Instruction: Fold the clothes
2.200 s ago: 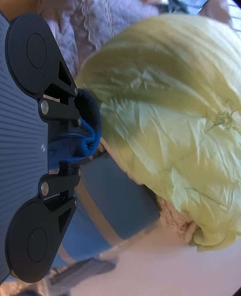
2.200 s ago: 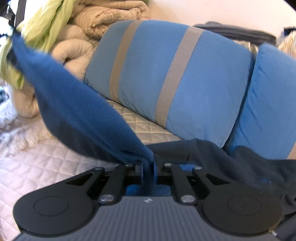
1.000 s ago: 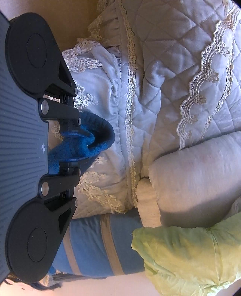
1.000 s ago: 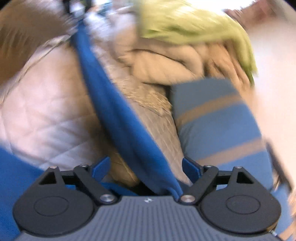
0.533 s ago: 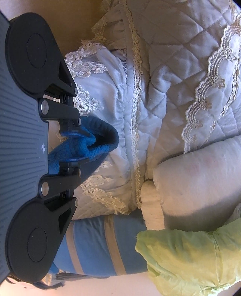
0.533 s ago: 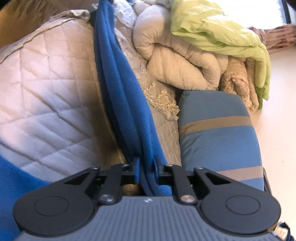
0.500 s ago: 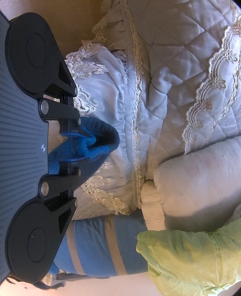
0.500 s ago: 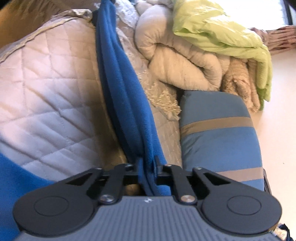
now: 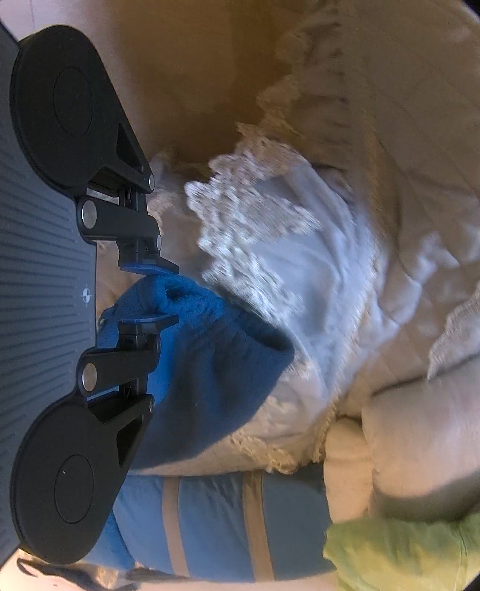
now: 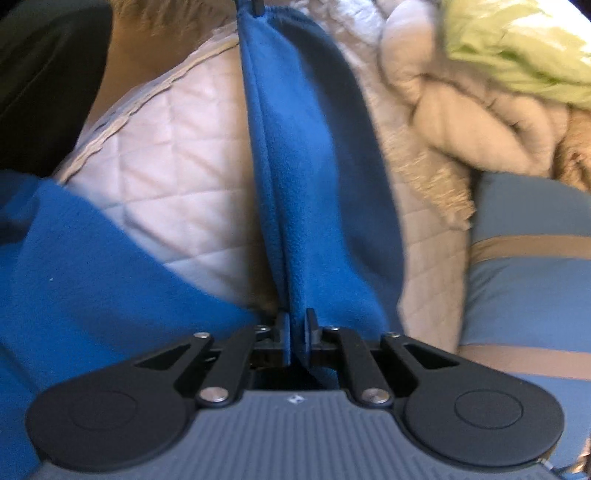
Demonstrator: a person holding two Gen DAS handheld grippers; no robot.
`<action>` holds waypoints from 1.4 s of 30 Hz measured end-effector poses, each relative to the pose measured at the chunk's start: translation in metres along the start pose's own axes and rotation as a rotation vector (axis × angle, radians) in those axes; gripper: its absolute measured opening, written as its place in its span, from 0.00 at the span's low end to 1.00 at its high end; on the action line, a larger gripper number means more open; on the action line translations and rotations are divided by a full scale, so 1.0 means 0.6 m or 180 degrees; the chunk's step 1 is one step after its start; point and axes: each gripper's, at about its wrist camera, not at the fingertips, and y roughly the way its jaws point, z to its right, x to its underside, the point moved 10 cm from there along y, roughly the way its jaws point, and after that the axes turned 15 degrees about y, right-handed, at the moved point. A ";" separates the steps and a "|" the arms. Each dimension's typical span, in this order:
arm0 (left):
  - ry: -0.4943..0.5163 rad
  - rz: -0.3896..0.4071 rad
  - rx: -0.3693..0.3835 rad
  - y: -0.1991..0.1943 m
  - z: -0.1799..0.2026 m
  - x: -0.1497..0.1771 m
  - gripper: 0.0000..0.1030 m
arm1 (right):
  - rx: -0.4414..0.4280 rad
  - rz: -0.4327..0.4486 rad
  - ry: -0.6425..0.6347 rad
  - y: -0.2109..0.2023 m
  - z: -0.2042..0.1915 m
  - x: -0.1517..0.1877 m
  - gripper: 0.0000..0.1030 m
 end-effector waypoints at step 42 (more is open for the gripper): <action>0.2182 0.1289 0.0305 -0.214 0.590 -0.245 0.16 | 0.0382 0.1298 0.3199 -0.119 0.107 0.051 0.51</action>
